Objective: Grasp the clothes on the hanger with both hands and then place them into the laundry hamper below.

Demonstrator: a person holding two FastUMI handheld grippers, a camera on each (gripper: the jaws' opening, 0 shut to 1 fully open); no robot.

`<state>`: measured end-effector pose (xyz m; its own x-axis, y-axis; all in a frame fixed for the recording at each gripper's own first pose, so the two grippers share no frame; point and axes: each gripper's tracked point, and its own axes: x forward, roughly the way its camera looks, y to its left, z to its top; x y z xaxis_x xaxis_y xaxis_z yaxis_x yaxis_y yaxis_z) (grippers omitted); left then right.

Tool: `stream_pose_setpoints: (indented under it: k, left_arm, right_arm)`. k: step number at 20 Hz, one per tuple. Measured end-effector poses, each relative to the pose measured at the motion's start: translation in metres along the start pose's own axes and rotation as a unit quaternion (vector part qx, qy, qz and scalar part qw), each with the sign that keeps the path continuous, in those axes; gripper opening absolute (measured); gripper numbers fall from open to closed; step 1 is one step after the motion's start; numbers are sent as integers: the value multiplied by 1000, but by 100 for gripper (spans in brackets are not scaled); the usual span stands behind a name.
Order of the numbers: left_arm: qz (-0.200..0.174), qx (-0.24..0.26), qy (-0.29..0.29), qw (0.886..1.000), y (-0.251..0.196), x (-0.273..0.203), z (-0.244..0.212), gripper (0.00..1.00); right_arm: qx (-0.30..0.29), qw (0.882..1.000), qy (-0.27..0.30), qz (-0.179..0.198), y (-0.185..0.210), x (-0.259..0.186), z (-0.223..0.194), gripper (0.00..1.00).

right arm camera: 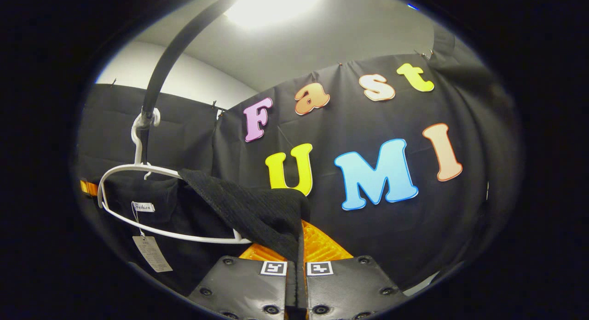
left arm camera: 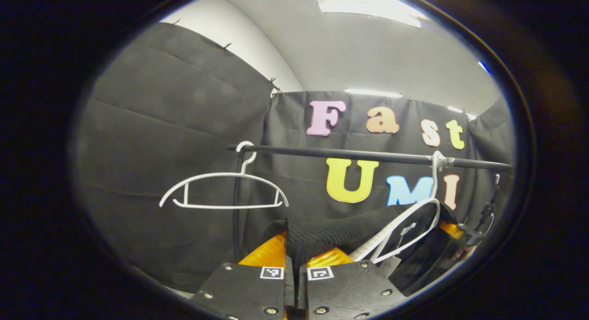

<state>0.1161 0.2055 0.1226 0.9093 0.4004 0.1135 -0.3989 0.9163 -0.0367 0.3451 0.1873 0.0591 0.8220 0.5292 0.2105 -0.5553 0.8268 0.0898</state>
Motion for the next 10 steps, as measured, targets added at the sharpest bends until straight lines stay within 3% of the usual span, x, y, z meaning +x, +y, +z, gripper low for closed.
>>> stream_pose_setpoints:
  k: [4, 10]
  left_arm:
    - [-4, -14, 7, 1000, 8, 21, -21, 4]
    - [-12, -26, 19, 999, 15, 31, -54, 5]
  right_arm:
    - [5, 999, -42, -28, -15, -2, 10, 0]
    - [-49, 998, -36, -36, -16, 7, -11, 0]
